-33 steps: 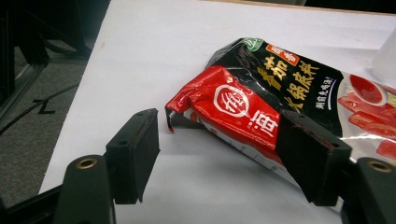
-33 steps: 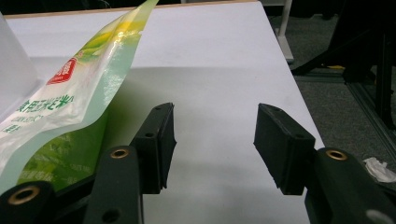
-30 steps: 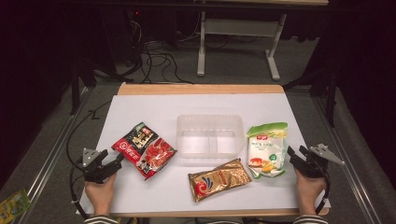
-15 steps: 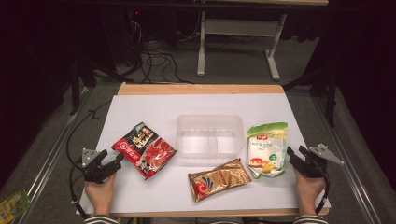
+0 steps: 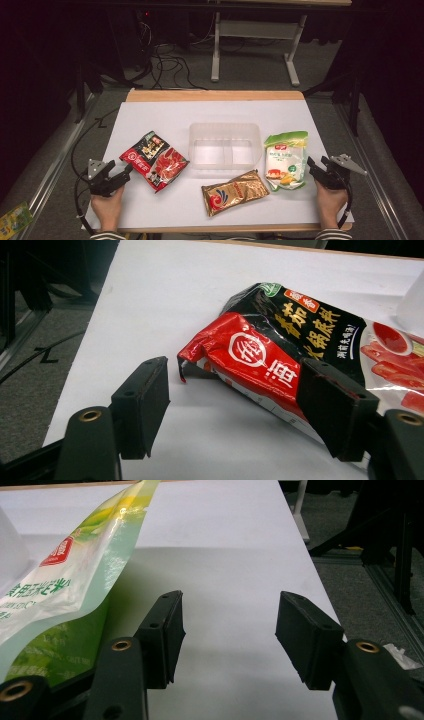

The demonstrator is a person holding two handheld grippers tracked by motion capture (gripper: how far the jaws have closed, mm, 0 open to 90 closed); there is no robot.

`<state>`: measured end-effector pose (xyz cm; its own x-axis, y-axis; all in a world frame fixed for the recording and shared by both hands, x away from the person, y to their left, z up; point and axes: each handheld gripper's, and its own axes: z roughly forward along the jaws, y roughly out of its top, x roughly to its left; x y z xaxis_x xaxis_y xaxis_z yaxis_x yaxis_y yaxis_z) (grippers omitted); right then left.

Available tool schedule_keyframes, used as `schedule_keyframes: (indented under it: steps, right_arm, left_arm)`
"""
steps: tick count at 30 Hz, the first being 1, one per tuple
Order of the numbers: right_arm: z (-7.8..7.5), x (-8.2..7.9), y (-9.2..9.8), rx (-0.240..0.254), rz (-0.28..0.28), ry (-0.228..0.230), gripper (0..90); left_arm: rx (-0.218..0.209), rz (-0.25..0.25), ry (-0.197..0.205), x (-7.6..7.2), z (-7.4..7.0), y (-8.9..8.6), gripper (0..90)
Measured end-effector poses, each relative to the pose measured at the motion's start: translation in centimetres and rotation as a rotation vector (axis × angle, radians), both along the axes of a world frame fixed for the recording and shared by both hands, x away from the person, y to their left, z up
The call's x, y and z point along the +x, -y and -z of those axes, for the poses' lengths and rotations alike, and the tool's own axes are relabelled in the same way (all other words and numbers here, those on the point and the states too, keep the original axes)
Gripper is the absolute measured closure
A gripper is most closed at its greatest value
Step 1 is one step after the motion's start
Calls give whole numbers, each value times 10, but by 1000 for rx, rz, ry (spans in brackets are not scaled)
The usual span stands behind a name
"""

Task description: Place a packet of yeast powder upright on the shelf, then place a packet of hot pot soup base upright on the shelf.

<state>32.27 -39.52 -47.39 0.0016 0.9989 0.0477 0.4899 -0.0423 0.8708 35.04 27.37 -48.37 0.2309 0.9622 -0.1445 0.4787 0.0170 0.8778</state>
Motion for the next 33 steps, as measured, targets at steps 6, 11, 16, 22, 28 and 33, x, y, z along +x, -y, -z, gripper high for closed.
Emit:
schedule_keyframes:
  steps: [6, 11, 16, 22, 28, 33]
  right_arm:
    - [-1, 0, -2, -21, -42, 4, 444]
    - [-2, -1, -6, -44, -58, 6, 449]
    - [-8, -11, -7, -43, -33, 59, 436]
    - [-19, -16, -9, -52, -57, 58, 443]
    - [-30, -21, -13, -58, -48, 73, 473]
    - [-38, -25, -16, -35, -101, 41, 496]
  left_arm:
    - [1, -4, -6, 1, 0, 0, 300]
    - [1, -8, -3, 0, 0, 0, 299]
    - [-1, -3, -3, 0, 0, 0, 298]
    - [-2, -7, -4, 0, 0, -1, 295]
    - [-4, -5, -6, 0, 0, 0, 303]
    - [-3, -5, -5, 0, 0, 0, 299]
